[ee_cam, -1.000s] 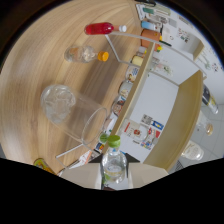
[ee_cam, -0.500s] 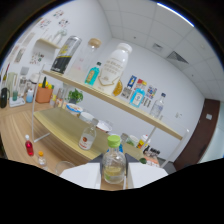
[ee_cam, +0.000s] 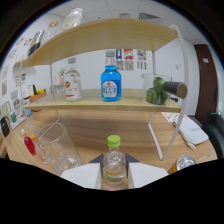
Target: Make me a cup of Vodka Sunrise.
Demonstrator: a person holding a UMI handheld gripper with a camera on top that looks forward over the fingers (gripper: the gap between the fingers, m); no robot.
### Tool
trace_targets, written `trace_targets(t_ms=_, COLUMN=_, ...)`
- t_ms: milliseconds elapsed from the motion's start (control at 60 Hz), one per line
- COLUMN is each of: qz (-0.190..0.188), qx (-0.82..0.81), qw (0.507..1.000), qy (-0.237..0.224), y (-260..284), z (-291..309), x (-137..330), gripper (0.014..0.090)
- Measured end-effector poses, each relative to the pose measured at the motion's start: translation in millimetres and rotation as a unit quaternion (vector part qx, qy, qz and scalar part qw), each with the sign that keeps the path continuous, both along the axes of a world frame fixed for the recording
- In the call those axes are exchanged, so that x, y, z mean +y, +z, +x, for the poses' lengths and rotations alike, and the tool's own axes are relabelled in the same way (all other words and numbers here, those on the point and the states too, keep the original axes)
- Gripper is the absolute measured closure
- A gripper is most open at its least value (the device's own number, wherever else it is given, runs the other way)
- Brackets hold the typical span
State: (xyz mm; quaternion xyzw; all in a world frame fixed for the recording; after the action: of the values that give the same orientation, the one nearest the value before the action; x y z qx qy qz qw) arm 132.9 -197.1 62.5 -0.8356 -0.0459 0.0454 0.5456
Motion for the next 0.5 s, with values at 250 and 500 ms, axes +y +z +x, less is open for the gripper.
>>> trace_targets(t_ms=250, qz=-0.04, qx=0.002, qw=0.999, qy=0.001, y=-28.1, z=4.5, x=-0.6, gripper=0.0692)
trace_targets(t_ms=500, qz=-0.061, qx=-0.022, qw=0.998, qy=-0.005, y=-35.9, z=6.1, x=-10.9, gripper=0.0679)
